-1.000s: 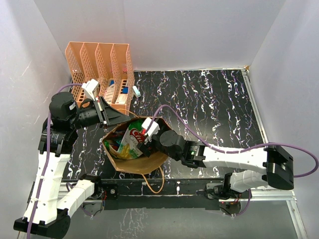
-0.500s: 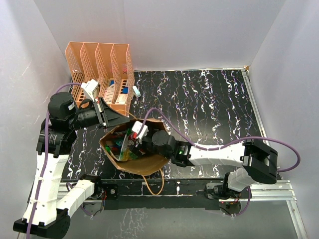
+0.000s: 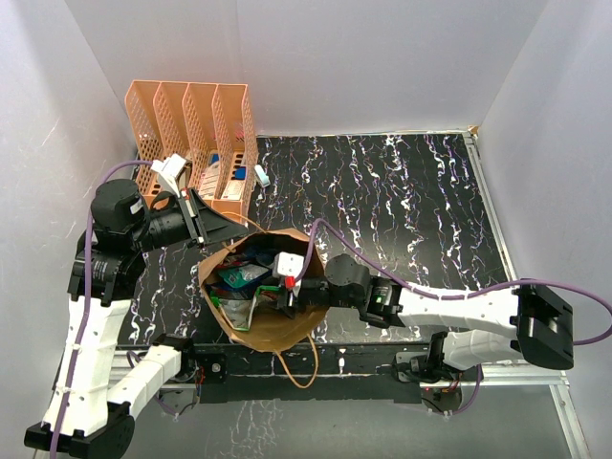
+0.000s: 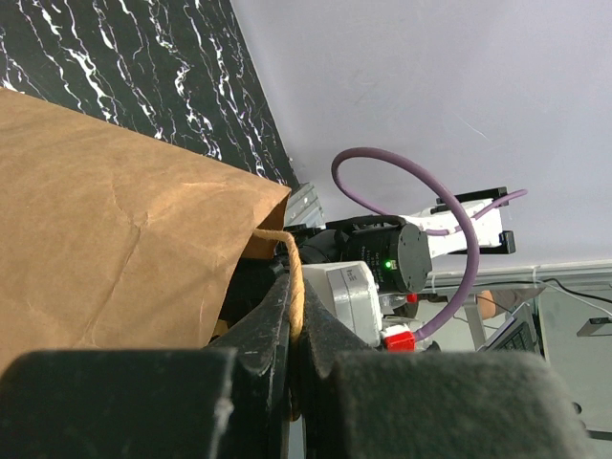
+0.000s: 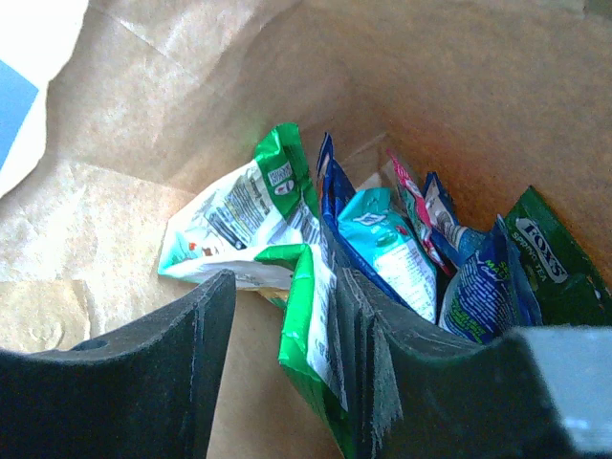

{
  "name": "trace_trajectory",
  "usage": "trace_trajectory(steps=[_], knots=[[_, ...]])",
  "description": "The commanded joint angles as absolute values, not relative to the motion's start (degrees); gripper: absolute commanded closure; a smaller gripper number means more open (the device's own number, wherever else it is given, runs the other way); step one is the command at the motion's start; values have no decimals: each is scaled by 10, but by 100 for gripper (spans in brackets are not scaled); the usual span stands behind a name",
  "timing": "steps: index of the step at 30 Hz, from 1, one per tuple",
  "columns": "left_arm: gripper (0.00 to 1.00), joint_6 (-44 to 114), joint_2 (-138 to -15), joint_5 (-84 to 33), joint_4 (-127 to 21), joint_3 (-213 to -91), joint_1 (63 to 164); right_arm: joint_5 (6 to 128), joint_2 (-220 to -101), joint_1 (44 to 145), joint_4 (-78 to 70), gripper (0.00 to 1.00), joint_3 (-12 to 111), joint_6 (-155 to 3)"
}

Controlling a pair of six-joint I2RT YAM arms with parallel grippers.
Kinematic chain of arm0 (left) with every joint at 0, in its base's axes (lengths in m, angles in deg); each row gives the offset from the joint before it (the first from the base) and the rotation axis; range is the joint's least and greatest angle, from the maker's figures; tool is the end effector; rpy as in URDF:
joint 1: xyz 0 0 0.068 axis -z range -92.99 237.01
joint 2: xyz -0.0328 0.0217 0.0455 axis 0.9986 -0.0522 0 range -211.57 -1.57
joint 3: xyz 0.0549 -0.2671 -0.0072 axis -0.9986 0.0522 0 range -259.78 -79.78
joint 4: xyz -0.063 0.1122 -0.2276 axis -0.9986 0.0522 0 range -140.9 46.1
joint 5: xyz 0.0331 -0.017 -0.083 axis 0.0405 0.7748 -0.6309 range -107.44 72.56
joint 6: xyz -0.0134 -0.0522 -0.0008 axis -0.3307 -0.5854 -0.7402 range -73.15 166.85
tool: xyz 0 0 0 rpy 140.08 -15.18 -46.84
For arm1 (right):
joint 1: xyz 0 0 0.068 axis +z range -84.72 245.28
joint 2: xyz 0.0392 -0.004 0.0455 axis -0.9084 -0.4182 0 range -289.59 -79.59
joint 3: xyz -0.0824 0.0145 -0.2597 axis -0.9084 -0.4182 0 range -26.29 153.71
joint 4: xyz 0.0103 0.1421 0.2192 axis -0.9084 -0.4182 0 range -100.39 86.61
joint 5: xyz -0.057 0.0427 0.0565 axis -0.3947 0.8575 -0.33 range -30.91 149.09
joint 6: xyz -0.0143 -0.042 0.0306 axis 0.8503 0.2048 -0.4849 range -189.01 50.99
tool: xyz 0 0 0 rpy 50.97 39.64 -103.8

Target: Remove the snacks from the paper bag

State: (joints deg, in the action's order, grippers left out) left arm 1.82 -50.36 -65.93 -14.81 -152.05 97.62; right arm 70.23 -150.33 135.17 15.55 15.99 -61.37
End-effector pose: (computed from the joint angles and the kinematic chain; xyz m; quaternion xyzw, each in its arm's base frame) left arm 0.1348 -0.0524 0.4435 0.0347 0.7558 -0.5495 0.3545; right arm 0.0913 0.2693 0.2807 -0.5246 0.5531 0.3958 0.5121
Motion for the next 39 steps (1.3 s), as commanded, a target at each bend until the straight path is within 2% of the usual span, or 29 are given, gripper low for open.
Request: trace_trajectory(steps=[1, 3, 5, 8, 10, 13, 14, 21, 29, 39], knots=[[100, 16, -490, -654, -148, -1525, 977, 710, -1497, 1347, 97, 49, 176, -524], [100, 13, -488, -652, -150, -1519, 977, 705, -1501, 1347, 68, 44, 188, -493], [100, 12, -485, -647, -149, -1515, 976, 709, -1501, 1347, 46, 44, 196, -465], [100, 15, -481, -639, -144, -1512, 976, 714, -1503, 1347, 13, 52, 212, -440], [100, 22, -483, -634, -136, -1515, 976, 729, -1502, 1347, -1, 63, 228, -433], [100, 27, -484, -630, -128, -1514, 976, 748, -1512, 1347, -34, 87, 278, -443], [100, 29, -484, -628, -124, -1514, 976, 758, -1518, 1347, -47, 92, 300, -448], [100, 35, -480, -604, -119, -1509, 976, 755, -1522, 1347, -67, 93, 402, -527], [100, 32, -477, -593, -126, -1498, 977, 627, -1517, 1348, -66, 93, 475, -618], [100, 45, -474, -519, -90, -1505, 976, 550, -1448, 1348, -54, 93, 527, -580]])
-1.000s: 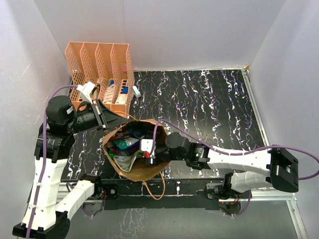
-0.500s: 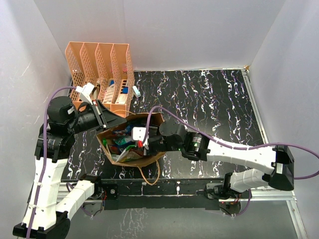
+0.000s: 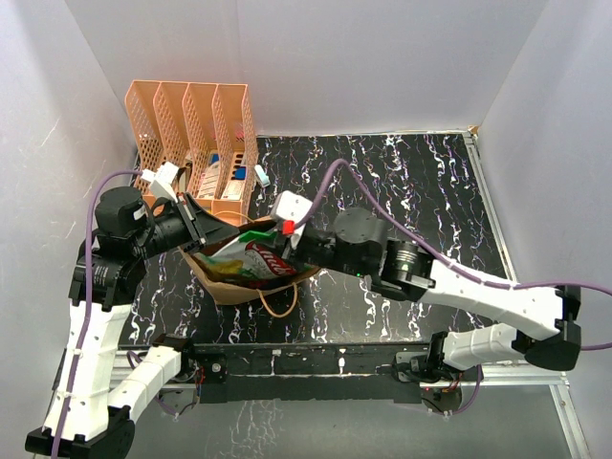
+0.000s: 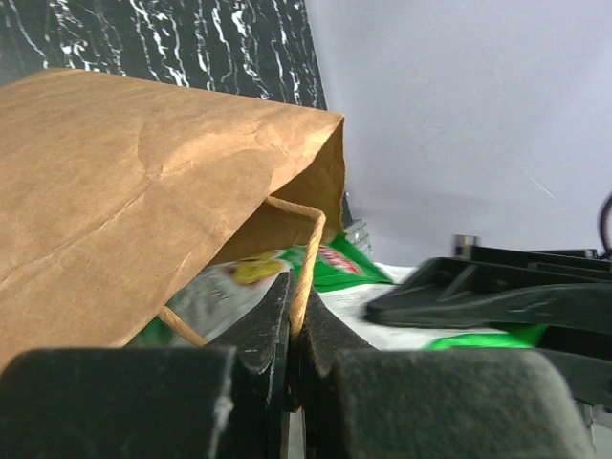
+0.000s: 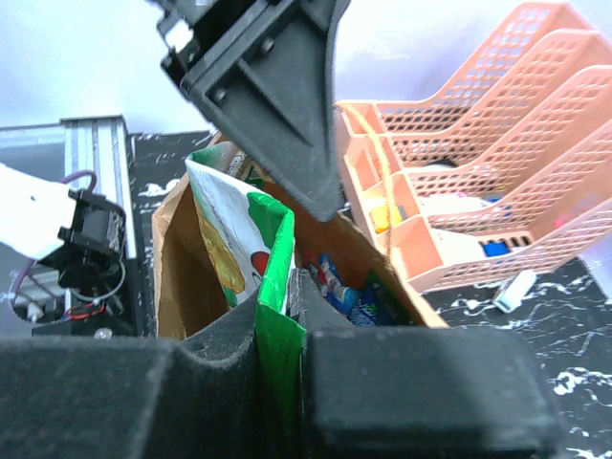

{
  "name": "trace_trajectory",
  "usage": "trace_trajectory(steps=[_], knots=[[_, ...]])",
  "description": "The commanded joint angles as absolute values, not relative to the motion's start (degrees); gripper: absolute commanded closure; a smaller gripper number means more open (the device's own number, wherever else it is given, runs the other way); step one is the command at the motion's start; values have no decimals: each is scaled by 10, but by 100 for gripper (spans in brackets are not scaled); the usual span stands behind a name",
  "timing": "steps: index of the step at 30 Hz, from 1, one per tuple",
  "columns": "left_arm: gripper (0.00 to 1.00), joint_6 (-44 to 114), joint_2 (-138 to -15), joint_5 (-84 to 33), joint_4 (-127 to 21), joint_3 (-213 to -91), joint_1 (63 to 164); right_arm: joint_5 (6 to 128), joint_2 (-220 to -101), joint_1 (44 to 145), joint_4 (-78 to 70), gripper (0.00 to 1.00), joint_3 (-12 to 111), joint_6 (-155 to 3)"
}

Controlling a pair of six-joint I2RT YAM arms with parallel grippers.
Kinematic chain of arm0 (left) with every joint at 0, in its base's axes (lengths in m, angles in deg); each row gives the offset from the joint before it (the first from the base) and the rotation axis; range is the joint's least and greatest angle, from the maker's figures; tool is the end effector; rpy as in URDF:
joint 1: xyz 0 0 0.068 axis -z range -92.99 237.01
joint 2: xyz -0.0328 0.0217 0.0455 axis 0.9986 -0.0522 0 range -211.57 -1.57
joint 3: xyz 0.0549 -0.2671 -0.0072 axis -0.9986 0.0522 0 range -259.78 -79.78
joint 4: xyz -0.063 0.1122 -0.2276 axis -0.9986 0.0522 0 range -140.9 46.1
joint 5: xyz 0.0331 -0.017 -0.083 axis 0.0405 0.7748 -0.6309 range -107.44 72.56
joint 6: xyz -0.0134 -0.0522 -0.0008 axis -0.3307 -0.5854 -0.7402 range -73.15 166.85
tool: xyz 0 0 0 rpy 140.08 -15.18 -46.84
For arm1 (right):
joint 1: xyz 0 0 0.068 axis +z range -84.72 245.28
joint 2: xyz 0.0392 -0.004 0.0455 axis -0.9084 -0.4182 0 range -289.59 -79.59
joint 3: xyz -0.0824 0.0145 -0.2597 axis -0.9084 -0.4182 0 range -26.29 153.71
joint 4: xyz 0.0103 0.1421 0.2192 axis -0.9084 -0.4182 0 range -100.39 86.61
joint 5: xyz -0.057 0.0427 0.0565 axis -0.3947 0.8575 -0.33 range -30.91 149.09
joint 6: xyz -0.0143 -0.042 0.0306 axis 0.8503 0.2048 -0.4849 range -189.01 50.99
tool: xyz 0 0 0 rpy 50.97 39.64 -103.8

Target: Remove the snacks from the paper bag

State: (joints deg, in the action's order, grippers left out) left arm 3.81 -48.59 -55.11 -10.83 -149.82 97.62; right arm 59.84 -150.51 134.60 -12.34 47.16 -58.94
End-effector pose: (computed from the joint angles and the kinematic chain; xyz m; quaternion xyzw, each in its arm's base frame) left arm 0.1334 -0.0472 0.4277 -0.0282 0.7844 -0.4856 0.3849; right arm 0.1001 0.2665 0.4215 -0.4796 0.5709 0.3337 0.5768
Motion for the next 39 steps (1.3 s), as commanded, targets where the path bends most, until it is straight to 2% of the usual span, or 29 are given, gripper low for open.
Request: trace_trajectory(steps=[1, 7, 11, 16, 18, 20, 26, 31, 35, 39], knots=[[100, 45, -473, -507, -83, -1507, 976, 540, -1440, 1347, -56, 93, 532, -578], [100, 41, -469, -440, -65, -1506, 976, 458, -1394, 1347, -36, 93, 559, -578], [100, 45, -479, -434, -61, -1510, 977, 359, -1396, 1347, -3, 93, 591, -537], [100, 53, -488, -435, -54, -1515, 976, 149, -1425, 1346, 131, 93, 576, -363], [100, 53, -491, -438, -53, -1514, 976, 103, -1446, 1330, 238, 93, 558, -261], [100, 53, -493, -443, -53, -1514, 977, 96, -1468, 1279, 256, 93, 559, -240], [100, 84, -515, -453, -33, -1536, 977, 197, -1507, 1075, 120, 93, 553, -448], [100, 127, -541, -480, -10, -1552, 976, 220, -1555, 982, 102, 93, 499, -535], [100, 149, -548, -494, -4, -1560, 977, 265, -1597, 905, 43, 93, 496, -710], [100, 163, -559, -496, 4, -1565, 977, 339, -1664, 841, -15, 93, 542, -885]])
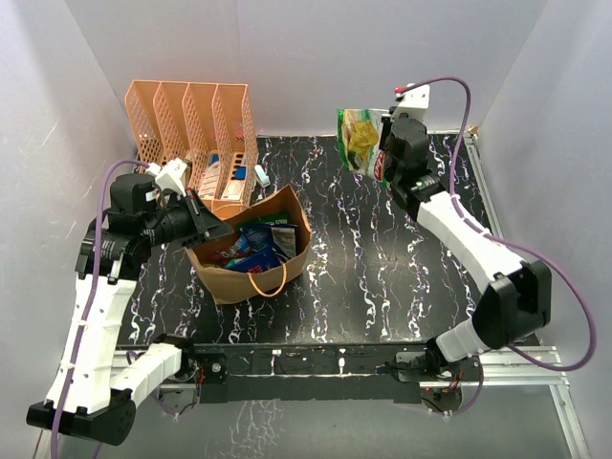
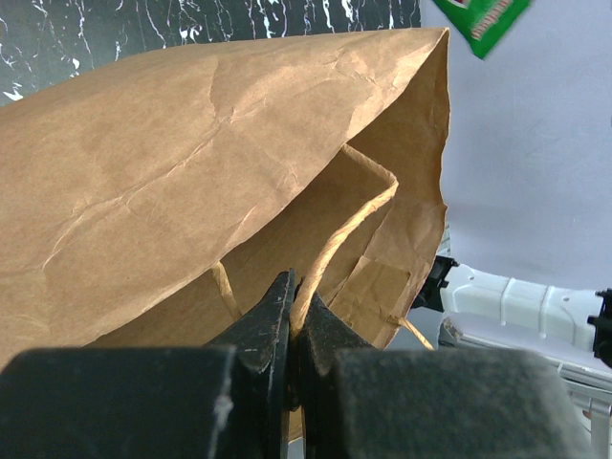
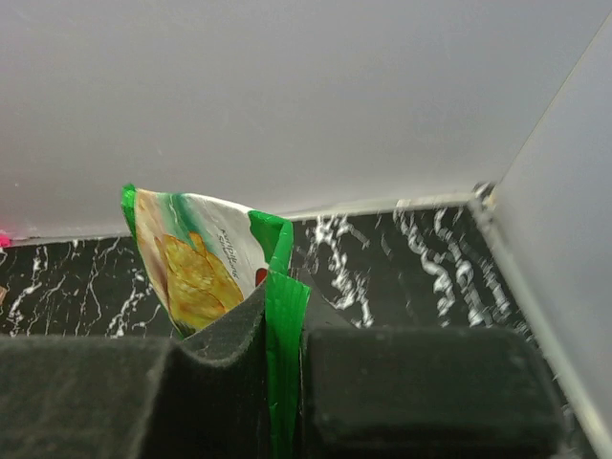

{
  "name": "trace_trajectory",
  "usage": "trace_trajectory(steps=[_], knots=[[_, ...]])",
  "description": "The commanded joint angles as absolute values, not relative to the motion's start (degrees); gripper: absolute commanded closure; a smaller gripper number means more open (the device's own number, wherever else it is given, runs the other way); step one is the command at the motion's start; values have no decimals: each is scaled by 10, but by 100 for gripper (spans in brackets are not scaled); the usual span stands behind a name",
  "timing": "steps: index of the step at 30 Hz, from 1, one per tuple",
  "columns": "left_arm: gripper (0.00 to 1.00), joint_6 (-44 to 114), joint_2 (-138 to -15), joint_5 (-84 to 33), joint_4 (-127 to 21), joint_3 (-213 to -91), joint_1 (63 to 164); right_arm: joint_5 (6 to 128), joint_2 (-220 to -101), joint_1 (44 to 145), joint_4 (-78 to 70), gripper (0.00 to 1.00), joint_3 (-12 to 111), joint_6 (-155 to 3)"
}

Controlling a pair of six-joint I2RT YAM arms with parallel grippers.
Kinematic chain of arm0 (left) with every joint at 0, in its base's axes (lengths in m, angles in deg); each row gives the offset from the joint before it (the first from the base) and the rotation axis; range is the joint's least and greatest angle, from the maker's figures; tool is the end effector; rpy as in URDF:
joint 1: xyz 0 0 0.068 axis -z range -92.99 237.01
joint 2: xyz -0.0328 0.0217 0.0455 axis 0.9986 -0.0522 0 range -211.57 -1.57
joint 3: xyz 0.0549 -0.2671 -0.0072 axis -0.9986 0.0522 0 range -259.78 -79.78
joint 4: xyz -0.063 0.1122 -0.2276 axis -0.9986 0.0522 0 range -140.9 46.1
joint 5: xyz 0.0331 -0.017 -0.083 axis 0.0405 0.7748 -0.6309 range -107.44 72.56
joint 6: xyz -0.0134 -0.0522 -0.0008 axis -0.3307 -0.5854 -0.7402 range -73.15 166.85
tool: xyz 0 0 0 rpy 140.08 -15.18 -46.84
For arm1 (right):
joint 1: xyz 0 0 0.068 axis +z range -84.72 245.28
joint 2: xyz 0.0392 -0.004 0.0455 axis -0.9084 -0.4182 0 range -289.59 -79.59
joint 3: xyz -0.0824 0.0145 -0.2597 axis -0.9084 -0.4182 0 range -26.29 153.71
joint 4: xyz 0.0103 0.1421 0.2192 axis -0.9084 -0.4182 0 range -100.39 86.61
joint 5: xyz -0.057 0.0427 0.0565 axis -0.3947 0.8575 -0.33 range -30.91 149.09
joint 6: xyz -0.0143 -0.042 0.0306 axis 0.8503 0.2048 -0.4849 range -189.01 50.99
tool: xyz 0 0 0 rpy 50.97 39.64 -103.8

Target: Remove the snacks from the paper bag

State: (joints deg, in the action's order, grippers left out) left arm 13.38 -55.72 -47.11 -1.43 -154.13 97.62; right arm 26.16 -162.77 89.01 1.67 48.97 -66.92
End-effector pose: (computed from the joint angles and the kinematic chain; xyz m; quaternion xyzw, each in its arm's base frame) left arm 0.1601 -0.0480 0.4171 -0.0384 0.8432 -0.3881 0.3700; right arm 0.3220 0.1204 0.3962 0.0351 0.7209 -0.0776 0.6878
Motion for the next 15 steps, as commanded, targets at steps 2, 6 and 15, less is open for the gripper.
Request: trace_trajectory(steps=[2, 6, 15], knots=[[100, 164, -559, -495, -3, -1560, 976, 363, -1700, 818, -21, 93, 567, -966], [100, 169, -558, -493, -7, -1553, 977, 418, -1766, 764, -9, 93, 603, -1154], [100, 167, -537, -464, 14, -1565, 976, 457, -1811, 646, 32, 93, 482, -1343]])
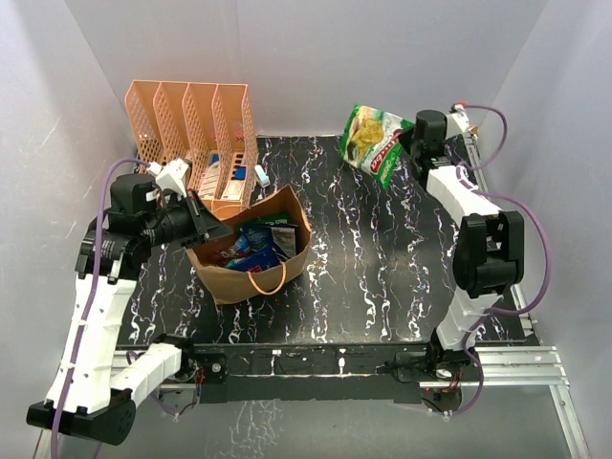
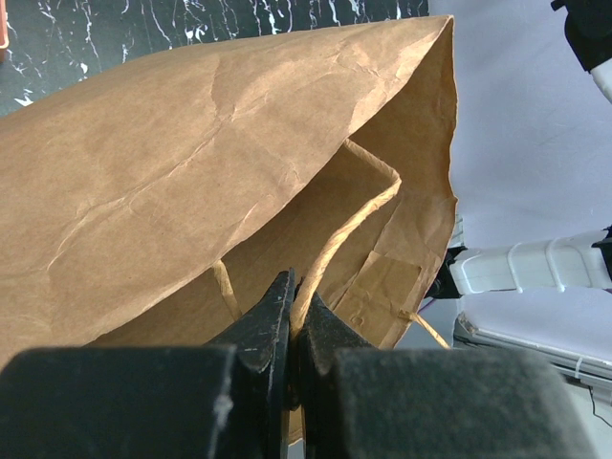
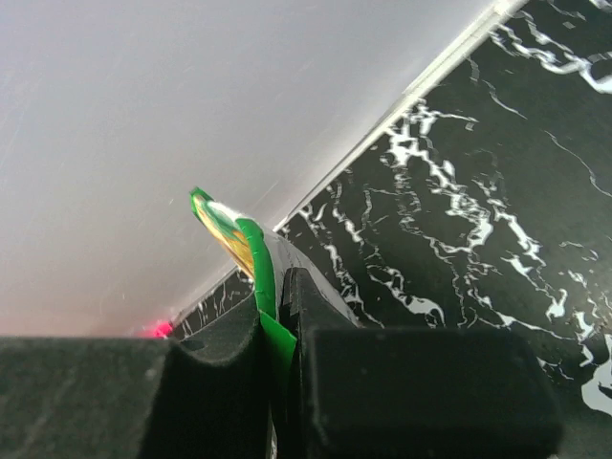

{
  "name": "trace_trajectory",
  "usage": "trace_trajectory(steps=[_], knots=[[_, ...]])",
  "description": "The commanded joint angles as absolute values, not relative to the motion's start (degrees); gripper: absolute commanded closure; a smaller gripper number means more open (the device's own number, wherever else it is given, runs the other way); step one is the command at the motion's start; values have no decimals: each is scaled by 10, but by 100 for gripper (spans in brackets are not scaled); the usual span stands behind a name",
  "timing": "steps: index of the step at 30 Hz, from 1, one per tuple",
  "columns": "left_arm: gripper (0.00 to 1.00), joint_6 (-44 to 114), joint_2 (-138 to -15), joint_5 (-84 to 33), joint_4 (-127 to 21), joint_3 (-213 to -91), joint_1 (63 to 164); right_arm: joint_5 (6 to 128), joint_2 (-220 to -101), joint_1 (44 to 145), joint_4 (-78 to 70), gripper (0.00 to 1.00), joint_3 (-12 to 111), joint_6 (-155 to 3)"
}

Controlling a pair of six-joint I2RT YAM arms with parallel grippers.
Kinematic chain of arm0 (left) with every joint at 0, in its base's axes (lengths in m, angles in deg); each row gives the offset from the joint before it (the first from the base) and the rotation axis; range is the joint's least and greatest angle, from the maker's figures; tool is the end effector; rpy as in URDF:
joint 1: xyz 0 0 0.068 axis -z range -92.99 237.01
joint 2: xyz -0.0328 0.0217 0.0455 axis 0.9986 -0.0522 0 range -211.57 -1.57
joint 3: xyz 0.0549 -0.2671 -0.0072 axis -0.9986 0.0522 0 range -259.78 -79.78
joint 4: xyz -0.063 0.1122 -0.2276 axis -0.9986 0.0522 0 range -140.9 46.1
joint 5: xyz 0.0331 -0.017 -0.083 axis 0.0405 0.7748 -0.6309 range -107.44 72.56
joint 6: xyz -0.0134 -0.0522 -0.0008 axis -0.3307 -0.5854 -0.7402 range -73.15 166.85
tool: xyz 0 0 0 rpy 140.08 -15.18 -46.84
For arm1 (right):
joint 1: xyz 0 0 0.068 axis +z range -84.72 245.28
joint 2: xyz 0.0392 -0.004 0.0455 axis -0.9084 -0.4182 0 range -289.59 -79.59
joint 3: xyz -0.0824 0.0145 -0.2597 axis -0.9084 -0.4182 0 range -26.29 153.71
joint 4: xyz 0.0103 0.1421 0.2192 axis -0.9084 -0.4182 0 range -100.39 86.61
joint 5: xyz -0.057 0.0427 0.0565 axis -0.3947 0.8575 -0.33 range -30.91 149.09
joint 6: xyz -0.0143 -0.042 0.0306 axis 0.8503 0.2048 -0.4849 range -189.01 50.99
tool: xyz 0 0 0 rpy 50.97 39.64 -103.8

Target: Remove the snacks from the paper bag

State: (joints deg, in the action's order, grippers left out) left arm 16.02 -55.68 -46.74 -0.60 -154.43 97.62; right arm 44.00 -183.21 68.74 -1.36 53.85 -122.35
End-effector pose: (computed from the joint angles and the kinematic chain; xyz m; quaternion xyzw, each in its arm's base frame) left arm 0.1588 -0.0475 0.4174 -0.0220 0.8462 -0.3764 0.3766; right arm 0.4314 0.0168 0.2880 0.4125 0.7116 0.1701 0.5427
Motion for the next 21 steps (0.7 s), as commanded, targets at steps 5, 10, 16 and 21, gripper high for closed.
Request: trace_trajectory(steps=[5, 10, 16, 21], knots=[[100, 158, -518, -470, 18, -1549, 976, 498, -1803, 575, 45, 93, 356, -1326], [100, 170, -519, -493, 3, -1545, 977, 507, -1766, 515, 48, 81, 262, -1255], [100, 168, -509, -473, -15, -1530, 977, 540, -1670, 449, 1, 40, 217, -1130], [100, 164, -495, -510, -40, -1525, 976, 496, -1579, 507, -50, 29, 216, -1082]])
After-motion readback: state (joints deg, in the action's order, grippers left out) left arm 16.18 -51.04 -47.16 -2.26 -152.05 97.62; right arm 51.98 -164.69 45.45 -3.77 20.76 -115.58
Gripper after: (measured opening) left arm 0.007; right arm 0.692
